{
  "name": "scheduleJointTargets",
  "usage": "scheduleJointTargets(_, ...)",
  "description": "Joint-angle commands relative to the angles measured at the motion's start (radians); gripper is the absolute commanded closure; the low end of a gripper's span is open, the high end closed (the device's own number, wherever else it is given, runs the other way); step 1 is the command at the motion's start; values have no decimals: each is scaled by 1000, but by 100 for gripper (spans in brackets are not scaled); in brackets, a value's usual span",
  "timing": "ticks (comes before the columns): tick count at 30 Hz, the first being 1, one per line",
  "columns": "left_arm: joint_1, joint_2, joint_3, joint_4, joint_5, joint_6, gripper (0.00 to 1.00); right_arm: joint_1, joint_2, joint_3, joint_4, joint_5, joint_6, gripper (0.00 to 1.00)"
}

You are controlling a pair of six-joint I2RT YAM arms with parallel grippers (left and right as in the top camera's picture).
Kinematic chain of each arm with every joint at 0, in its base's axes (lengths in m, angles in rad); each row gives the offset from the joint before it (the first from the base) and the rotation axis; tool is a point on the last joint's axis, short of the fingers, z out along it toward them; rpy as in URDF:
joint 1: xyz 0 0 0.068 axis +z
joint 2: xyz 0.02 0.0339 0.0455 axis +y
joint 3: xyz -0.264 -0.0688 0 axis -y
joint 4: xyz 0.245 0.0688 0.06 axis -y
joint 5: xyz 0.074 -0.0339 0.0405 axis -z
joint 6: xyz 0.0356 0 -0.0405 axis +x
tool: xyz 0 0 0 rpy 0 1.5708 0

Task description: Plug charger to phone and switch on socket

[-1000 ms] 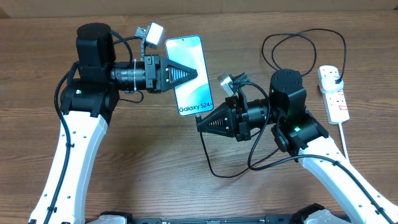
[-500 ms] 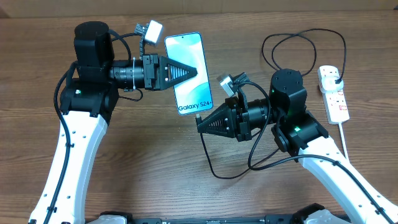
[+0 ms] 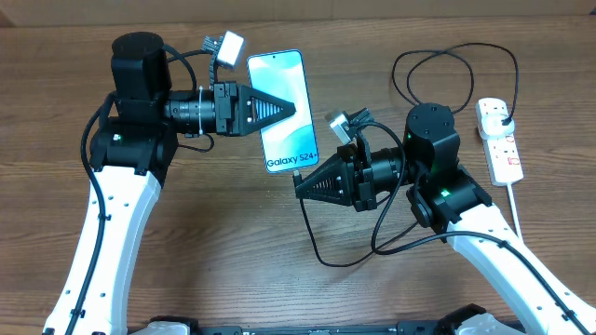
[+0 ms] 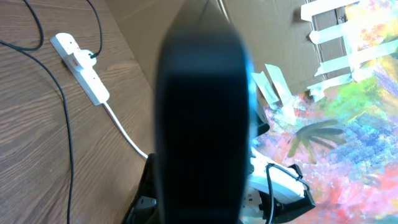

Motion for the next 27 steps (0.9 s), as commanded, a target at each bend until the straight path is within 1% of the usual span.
scheduleJointTargets(1, -3, -11, 14, 3, 52, 39, 96, -2, -16, 7, 8, 8, 4, 96)
scheduleJointTargets(4, -3, -11, 14, 3, 52, 40, 96, -2, -16, 7, 8, 10, 5, 96)
scheduleJointTargets(12, -31, -11, 14, 0, 40, 94, 96, -2, -16, 7, 11, 16, 9, 96)
scheduleJointTargets(17, -26, -11, 14, 1, -2, 95, 96, -2, -16, 7, 10, 15, 27, 96)
scheduleJointTargets(27, -29, -11, 14, 0, 6, 89, 96, -2, -16, 7, 10, 16, 27, 96)
